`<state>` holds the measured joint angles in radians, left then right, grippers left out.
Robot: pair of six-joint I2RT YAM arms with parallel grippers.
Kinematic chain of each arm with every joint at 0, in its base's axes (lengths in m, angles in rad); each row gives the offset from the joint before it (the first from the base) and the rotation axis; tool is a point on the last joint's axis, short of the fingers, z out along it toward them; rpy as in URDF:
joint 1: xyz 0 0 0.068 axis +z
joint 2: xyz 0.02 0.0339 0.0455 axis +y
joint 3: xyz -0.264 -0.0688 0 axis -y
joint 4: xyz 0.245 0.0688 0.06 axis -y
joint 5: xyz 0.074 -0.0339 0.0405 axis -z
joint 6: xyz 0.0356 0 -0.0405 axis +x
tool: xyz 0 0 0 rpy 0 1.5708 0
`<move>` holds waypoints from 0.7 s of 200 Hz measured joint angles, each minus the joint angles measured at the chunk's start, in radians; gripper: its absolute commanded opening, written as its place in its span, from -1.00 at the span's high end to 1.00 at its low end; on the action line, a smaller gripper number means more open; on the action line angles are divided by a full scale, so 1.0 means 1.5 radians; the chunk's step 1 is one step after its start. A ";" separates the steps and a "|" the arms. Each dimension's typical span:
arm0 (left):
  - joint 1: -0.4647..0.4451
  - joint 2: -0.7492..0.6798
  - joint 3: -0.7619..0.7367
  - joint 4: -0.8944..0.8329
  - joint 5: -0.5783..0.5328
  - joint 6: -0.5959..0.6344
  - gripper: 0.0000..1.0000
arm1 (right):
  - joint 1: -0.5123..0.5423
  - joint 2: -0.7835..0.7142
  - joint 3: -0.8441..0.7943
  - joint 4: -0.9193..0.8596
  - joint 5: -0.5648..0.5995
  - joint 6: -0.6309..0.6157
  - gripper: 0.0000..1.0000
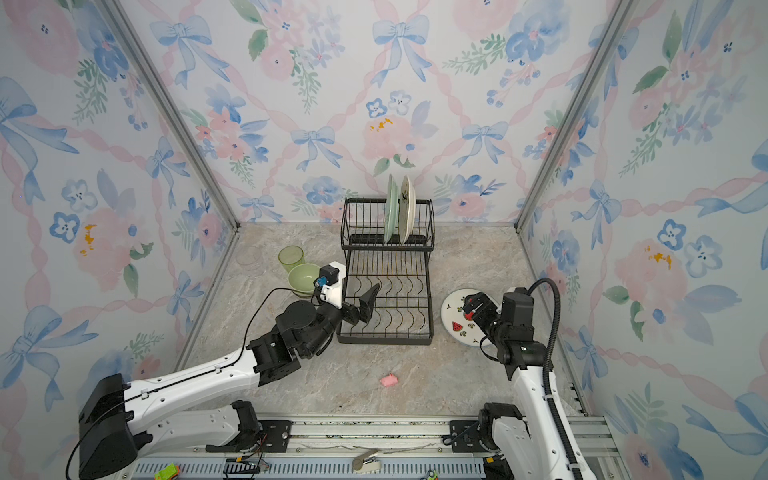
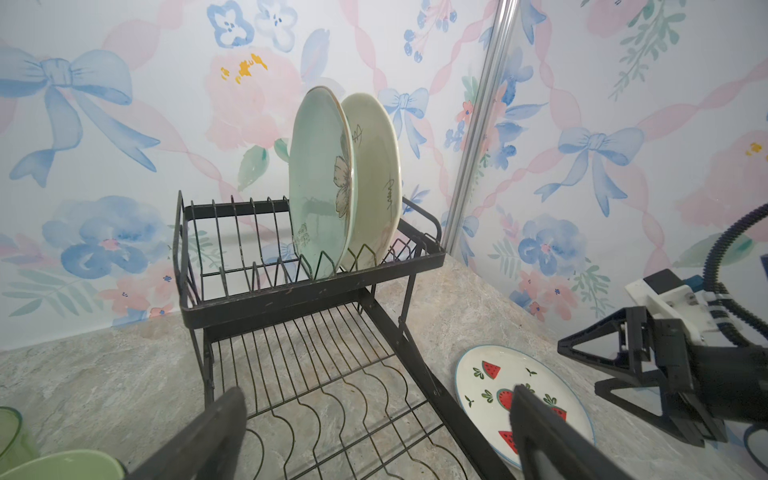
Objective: Unload the mixed dishes from the dish rack
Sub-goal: 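Release the plate on the table while the left gripper moves toward the rack, then reach the left gripper to the pale green plate in the upper rack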
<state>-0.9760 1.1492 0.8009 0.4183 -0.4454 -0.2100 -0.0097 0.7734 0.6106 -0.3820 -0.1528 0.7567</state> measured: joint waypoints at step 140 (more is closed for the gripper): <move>0.051 0.243 0.336 -0.221 0.023 -0.038 -0.96 | 0.088 -0.071 -0.001 0.067 -0.011 -0.071 -0.94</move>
<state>-0.8993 1.5131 1.3048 0.0872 -0.4103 -0.2672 0.1223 0.6666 0.6086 -0.2821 -0.1696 0.6498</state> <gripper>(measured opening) 0.980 0.971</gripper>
